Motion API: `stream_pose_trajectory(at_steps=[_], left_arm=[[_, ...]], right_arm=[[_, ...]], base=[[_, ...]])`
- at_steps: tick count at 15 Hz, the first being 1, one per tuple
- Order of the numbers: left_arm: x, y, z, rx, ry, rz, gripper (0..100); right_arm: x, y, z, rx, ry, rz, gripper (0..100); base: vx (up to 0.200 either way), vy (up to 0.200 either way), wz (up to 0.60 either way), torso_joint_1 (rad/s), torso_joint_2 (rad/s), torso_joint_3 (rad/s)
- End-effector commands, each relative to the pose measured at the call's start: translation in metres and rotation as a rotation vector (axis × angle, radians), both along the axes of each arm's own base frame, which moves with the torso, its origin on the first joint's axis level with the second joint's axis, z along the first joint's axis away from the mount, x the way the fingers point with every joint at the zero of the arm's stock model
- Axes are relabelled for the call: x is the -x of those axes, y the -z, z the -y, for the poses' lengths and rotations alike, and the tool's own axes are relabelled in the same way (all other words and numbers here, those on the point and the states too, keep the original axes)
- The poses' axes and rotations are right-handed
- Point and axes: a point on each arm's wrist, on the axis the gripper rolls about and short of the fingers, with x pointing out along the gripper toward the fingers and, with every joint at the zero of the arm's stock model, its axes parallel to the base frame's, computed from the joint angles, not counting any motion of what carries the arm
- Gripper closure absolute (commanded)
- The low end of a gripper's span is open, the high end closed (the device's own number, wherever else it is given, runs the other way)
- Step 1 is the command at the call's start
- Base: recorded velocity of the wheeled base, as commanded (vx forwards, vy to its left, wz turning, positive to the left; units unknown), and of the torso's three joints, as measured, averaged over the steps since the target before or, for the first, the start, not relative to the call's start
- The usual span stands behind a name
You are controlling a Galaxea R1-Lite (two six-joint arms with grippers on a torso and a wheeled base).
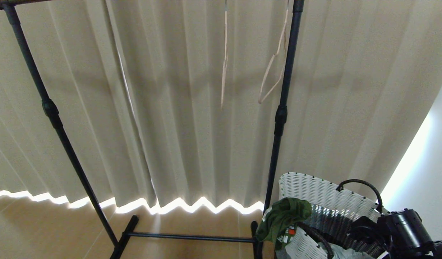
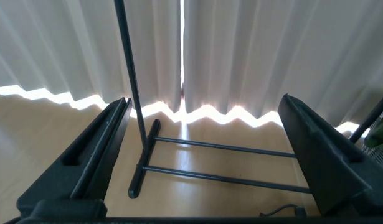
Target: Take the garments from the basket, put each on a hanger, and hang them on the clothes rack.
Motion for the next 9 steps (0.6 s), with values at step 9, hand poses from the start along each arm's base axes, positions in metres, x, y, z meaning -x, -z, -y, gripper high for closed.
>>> stream_pose_trajectory(at_steps=[9], left_arm=[[0.0, 0.0, 0.0, 0.001, 0.0, 0.001, 0]], right_arm=[[0.066, -0.115, 0.012, -0.181, -0.033, 0.783, 100]], base=[[0.0, 0.0, 0.0, 0.0, 0.0, 0.0]])
